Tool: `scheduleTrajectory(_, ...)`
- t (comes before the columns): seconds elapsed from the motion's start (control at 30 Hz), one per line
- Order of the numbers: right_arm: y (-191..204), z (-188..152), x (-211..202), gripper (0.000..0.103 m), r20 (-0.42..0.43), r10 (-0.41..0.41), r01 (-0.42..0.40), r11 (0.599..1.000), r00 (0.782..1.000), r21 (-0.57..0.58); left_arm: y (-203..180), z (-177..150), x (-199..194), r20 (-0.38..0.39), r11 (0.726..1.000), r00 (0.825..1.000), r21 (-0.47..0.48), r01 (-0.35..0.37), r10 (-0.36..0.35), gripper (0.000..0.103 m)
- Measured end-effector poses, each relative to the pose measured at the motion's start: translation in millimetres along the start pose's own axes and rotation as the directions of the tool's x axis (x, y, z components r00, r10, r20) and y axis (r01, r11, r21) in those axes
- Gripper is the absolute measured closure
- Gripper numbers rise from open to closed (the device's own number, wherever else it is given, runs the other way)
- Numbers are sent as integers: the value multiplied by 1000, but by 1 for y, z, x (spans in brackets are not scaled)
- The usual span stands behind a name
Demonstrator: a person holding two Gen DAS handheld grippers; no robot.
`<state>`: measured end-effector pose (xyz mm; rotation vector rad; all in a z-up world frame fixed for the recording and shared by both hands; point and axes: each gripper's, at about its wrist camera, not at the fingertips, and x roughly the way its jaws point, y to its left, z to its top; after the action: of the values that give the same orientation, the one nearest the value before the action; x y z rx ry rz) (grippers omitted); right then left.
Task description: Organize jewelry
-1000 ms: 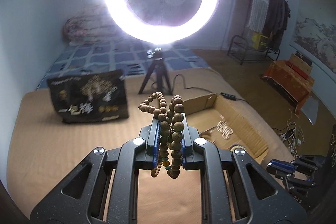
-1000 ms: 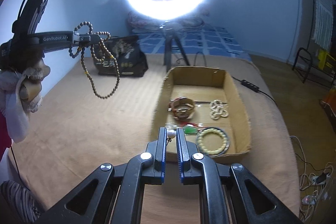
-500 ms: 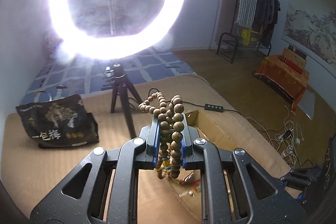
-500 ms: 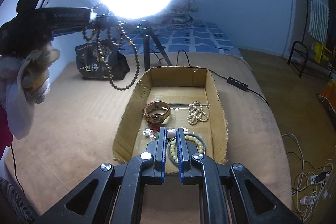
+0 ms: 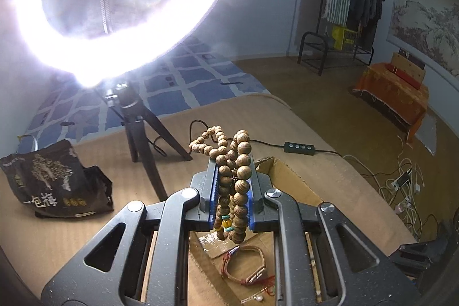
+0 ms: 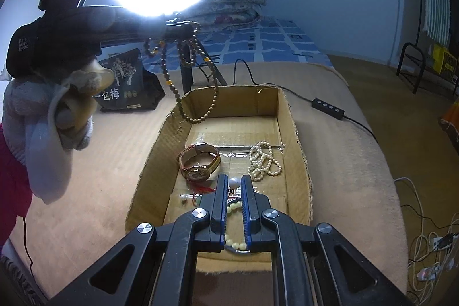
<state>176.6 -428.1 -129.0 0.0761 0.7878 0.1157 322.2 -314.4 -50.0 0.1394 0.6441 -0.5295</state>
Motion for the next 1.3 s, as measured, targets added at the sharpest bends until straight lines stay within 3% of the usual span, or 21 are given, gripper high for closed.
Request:
scheduleTrajectory(0.53,-3,2,34,95,-61,1,-1,1000,998,2,-12,-10,38,-78,1000,997,21,0,1,89)
scheduleTrajectory(0.73,1,2,34,75,-59,-13,12,1000,998,-6,-14,-11,35,-86,1000,996,28,-5,8,82)
scheduleTrajectory(0.8,2,3,33,73,-57,-18,17,1000,998,-7,-14,-11,30,-78,1000,997,28,-6,8,69)
scheduleTrajectory(0.87,3,3,31,59,-57,-30,29,1000,998,-9,-14,-11,27,-71,1000,997,24,-4,5,61)
scheduleTrajectory(0.93,4,3,29,48,-51,-37,37,999,998,-9,-14,-10,23,-65,1000,998,22,-5,7,61)
scheduleTrajectory(1.13,12,4,20,34,-38,-59,58,998,998,-19,-13,-9,8,-54,1000,999,16,-5,6,60)
scheduleTrajectory(1.3,19,5,8,33,-25,-67,67,998,997,-23,-10,-7,-12,-36,1000,999,6,-10,10,60)
